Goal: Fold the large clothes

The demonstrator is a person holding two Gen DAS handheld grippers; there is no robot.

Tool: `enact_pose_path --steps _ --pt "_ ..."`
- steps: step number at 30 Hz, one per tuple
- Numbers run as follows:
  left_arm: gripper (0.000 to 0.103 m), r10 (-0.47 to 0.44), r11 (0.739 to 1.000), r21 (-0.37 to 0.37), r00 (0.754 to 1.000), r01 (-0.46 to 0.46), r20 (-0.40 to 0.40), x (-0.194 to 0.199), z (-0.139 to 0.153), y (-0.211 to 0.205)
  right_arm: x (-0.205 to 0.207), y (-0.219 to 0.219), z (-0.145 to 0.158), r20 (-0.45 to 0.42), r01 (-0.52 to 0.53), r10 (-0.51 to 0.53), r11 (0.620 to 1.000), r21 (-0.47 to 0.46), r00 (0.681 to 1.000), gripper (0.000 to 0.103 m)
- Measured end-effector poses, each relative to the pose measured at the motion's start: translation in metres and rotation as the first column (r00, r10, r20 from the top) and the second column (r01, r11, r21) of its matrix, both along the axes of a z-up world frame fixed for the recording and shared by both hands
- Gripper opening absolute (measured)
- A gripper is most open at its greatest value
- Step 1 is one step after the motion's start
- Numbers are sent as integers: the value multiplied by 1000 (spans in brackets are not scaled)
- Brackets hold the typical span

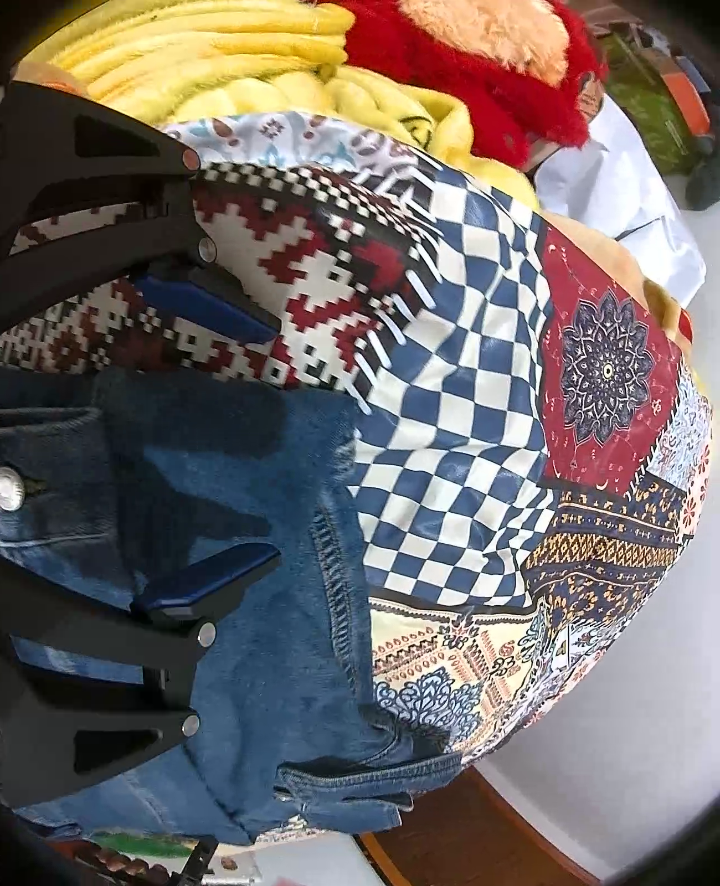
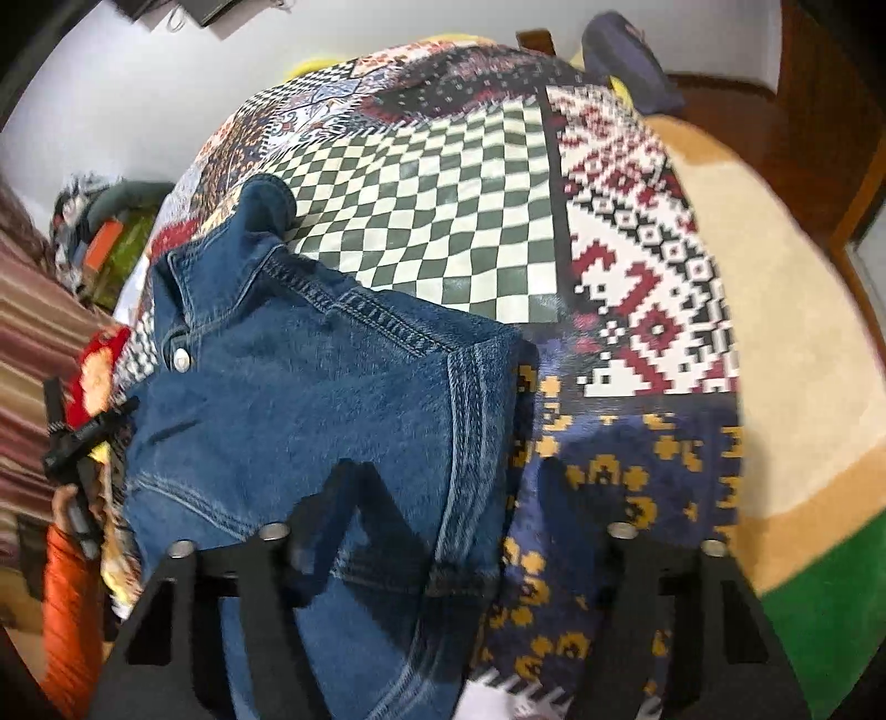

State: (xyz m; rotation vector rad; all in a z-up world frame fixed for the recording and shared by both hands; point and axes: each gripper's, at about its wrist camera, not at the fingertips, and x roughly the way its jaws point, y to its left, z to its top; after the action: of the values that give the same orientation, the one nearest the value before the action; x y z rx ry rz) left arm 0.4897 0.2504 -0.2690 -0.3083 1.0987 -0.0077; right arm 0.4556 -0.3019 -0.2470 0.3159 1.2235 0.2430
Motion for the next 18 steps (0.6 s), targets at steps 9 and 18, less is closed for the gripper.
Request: enact_pose_path --steps 9,18 --pt "16 30 998 55 1000 -30 -2 4 5 -10 14 8 4 79 -31 31 1000 -6 996 14" --pt "13 70 995 66 992 -78 105 -10 52 2 47 42 50 252 -88 130 982 -169 959 12"
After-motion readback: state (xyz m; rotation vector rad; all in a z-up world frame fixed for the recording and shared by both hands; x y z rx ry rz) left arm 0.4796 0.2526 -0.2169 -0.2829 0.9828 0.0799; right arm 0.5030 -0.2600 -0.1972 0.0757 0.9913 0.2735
